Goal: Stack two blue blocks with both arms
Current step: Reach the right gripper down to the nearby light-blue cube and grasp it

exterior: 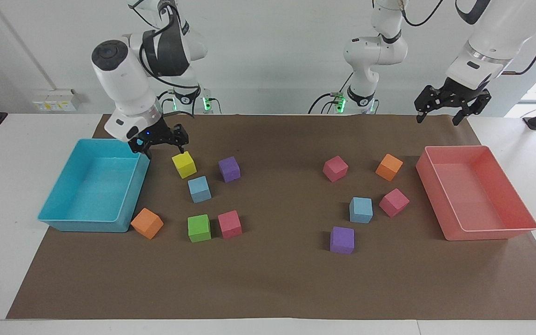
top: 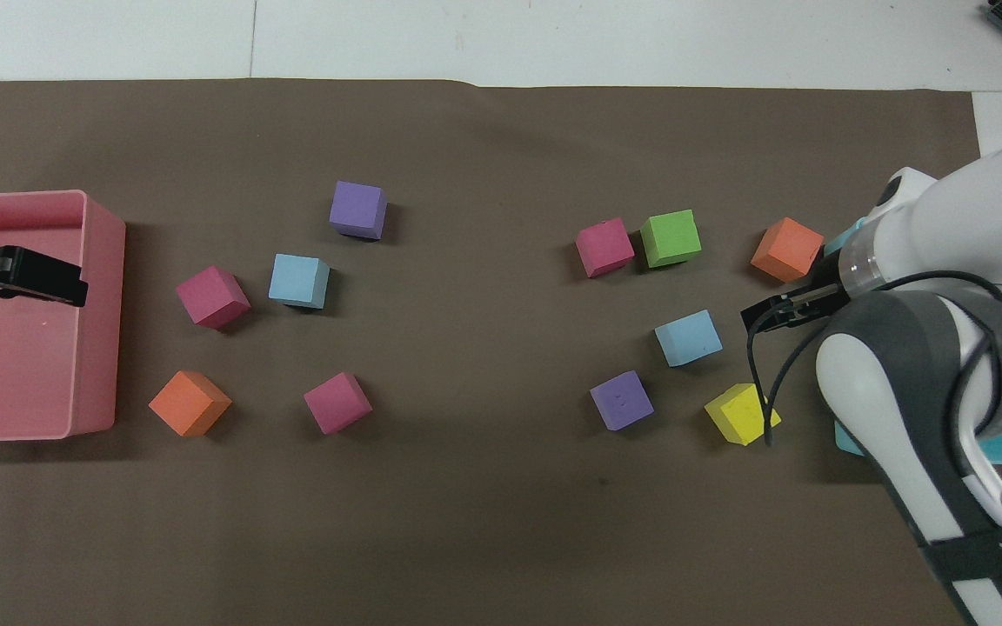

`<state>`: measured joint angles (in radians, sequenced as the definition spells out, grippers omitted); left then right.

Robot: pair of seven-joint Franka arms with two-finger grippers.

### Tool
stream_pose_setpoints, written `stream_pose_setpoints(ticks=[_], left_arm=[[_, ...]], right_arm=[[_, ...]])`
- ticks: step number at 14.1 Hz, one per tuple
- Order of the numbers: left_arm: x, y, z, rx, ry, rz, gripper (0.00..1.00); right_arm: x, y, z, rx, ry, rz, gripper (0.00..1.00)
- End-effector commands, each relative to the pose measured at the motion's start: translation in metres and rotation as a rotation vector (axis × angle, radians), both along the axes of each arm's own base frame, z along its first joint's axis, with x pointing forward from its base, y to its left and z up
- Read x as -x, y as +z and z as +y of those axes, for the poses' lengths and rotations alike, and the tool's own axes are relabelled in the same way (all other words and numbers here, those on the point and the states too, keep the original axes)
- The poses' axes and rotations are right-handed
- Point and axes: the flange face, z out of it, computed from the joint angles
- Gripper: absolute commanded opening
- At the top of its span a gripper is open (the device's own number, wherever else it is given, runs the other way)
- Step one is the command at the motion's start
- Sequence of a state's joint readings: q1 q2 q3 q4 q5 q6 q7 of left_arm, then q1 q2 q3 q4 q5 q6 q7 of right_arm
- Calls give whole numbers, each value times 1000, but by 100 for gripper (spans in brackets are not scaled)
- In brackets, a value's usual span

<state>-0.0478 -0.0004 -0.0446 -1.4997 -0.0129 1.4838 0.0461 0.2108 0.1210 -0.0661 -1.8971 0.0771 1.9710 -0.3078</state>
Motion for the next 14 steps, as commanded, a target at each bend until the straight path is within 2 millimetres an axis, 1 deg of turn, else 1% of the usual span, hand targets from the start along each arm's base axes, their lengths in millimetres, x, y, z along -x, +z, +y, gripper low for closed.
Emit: stream_pose_setpoints(ticks=[1, 3, 4, 6, 8, 9, 11, 14], left_arm=[[8, 1, 0, 9, 0, -1, 100], [8, 2, -1, 9, 0, -2, 100], [8, 2, -1, 9, -2, -2, 100], [8, 2, -1, 9, -2, -2, 100], [8, 2, -1, 9, -2, -4, 100], [8, 2, -1, 9, -2, -4, 100], [8, 2, -1, 9, -2, -4, 100], [8, 2, -1, 9, -3, -4, 100]], right_arm=[[11, -36, 16, -32, 43, -39, 100], [10, -58, 16, -30, 118, -33, 100], [8, -70, 12, -29, 153, -24, 100], [3, -88, 9, -27, 198, -23, 100], [4, -96, 14, -31, 208, -8, 100], [5, -105, 14, -33, 216, 10, 100], [6, -115, 14, -54, 203, 25, 100], [6, -118, 14, -84, 219, 29, 100]])
